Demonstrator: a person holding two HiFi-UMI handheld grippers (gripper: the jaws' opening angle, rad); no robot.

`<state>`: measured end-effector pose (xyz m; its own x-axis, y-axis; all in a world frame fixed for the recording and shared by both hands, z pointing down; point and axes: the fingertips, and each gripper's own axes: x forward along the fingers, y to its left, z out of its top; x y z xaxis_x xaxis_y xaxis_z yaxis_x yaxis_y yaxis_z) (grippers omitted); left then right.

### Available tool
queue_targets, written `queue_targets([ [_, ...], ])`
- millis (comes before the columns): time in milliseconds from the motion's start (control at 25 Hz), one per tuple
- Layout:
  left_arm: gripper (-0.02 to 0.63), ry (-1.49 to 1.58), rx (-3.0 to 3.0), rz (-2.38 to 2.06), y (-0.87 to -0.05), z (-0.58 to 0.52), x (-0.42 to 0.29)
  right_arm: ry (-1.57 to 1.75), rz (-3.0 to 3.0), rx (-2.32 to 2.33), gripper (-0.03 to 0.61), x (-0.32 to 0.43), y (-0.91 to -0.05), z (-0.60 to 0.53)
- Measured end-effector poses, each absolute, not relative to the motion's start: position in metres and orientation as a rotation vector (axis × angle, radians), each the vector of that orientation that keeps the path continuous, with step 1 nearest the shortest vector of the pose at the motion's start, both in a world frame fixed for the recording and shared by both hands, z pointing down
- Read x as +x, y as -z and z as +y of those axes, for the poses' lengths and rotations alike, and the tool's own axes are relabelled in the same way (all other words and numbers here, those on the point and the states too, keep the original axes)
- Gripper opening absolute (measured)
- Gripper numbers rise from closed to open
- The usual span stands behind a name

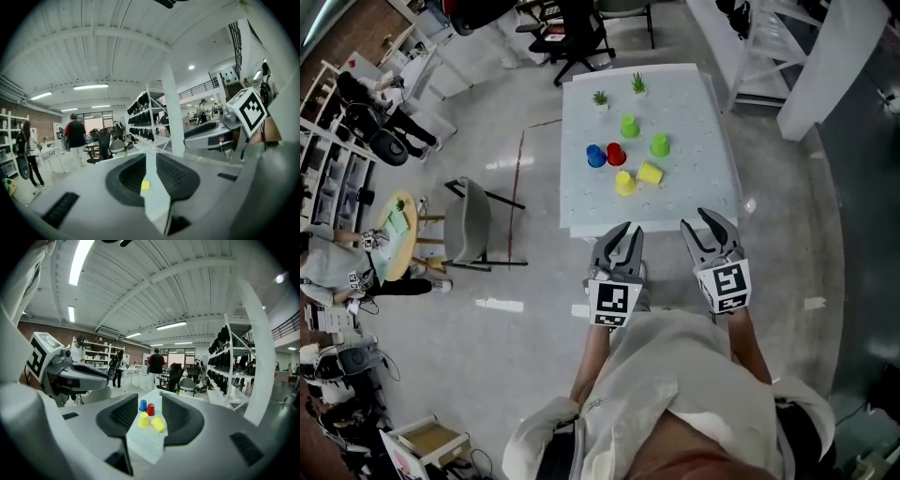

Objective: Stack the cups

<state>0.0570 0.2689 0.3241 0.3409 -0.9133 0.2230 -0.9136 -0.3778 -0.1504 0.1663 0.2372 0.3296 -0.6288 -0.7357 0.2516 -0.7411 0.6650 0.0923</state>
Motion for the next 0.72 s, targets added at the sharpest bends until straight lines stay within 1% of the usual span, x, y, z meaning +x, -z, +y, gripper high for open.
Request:
queue_targets([
  [720,0.074,-0.396,2.634,-1.656,-0.327,0.165,-0.018,-0.031,-2.544,1.265,0.156,0.094,-0.330,0.144],
])
